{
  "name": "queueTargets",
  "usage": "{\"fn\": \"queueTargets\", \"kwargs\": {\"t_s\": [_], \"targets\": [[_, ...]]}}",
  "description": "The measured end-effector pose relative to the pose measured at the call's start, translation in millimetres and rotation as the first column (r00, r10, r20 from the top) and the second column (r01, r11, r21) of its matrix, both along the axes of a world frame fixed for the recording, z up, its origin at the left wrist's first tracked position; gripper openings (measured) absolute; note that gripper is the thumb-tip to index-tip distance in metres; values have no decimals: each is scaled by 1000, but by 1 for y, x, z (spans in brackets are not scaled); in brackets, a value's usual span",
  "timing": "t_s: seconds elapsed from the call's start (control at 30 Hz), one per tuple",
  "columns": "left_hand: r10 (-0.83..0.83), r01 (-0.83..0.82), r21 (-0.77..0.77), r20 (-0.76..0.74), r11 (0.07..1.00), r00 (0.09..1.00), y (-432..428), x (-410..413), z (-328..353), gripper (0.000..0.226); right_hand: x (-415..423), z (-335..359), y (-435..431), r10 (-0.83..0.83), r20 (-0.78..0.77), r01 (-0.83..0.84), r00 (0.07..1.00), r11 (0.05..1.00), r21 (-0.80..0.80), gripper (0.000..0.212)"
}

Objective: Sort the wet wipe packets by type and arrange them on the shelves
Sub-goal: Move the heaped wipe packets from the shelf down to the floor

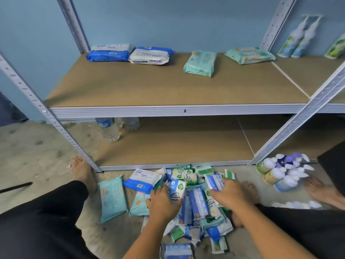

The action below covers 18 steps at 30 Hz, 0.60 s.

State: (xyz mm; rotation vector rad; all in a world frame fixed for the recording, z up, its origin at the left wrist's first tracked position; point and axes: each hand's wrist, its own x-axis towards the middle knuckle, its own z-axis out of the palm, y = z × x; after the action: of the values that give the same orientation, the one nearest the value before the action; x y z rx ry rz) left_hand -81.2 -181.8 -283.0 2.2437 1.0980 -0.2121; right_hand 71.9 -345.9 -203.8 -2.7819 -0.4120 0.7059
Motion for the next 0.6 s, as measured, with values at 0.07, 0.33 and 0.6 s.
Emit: {"fn": "queueTargets", "kwargs": {"t_s": [0.07, 0.33, 0.6], "targets": [[-41, 42, 22, -54, 999, 998, -10, 3, -11, 70, 1, -6, -9, 25, 6, -24, 1000, 997, -68, 46], [-136, 173, 163, -214, 971, 967, -30, 26, -31, 83, 23, -31, -39, 152, -7, -145, 988, 930, -337, 45], [-344, 405, 222, -268, 887, 900, -32, 32, -39, 63, 36, -70, -40, 92, -170, -126, 981, 971, -203, 52]]}}
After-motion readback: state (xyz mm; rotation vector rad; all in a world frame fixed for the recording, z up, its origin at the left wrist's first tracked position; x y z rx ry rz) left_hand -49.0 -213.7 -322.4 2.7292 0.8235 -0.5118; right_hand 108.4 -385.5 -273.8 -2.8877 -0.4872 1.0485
